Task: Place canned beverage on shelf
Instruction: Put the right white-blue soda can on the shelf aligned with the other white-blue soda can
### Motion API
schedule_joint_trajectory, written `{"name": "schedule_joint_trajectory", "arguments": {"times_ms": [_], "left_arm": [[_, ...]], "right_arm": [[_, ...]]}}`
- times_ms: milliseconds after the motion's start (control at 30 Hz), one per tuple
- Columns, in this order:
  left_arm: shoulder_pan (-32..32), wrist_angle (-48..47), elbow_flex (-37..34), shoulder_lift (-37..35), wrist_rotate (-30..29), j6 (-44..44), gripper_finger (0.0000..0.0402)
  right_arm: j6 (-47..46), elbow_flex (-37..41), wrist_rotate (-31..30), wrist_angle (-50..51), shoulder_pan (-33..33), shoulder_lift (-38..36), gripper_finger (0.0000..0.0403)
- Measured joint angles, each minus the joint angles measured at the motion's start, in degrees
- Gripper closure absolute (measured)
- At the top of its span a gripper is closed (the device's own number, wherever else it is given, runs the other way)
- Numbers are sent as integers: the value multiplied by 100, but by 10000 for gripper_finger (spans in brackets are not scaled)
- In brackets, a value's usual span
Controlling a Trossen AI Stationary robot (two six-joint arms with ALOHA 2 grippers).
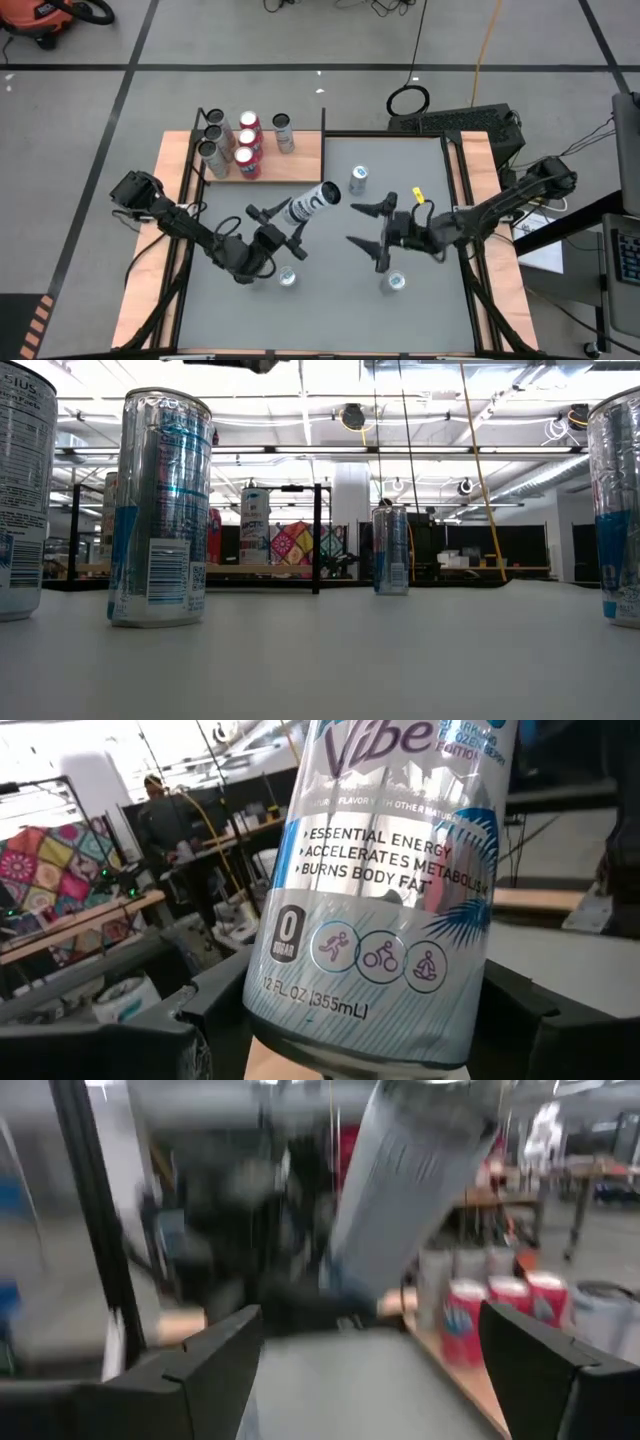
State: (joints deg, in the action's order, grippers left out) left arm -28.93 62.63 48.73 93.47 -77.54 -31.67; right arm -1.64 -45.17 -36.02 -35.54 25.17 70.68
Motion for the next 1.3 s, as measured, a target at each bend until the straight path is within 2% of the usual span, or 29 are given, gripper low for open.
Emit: {"name": "schedule_joint_trajectory", "arguments": {"times_ms": [67,167,267,367,633,733,1067,1300], "left_arm": [[4,-343,0,3,-112,281,140],[4,-703,0,7,-405,570,140],[4,-835,0,7,-723,587,140],[44,-869,0,7,-802,591,140],[202,-1191,0,7,-828,276,140],[232,-1219,0,7,-850,242,140],[229,-1440,0,7,-861,225,140],[229,-1438,0,7,-916,227,140]], "right_arm": [[-149,160,17,-697,-153,73,99],[-375,219,16,-1101,-366,210,95],[-521,219,23,-1548,-564,429,84],[-657,219,36,-2011,-762,703,67],[-1306,145,1129,-3079,-1286,1389,47],[-1438,48,1269,-3313,-1410,1588,48],[-1440,-352,1379,-3263,-1629,1732,50],[-1534,-593,1373,-2480,-1698,1728,51]]}}
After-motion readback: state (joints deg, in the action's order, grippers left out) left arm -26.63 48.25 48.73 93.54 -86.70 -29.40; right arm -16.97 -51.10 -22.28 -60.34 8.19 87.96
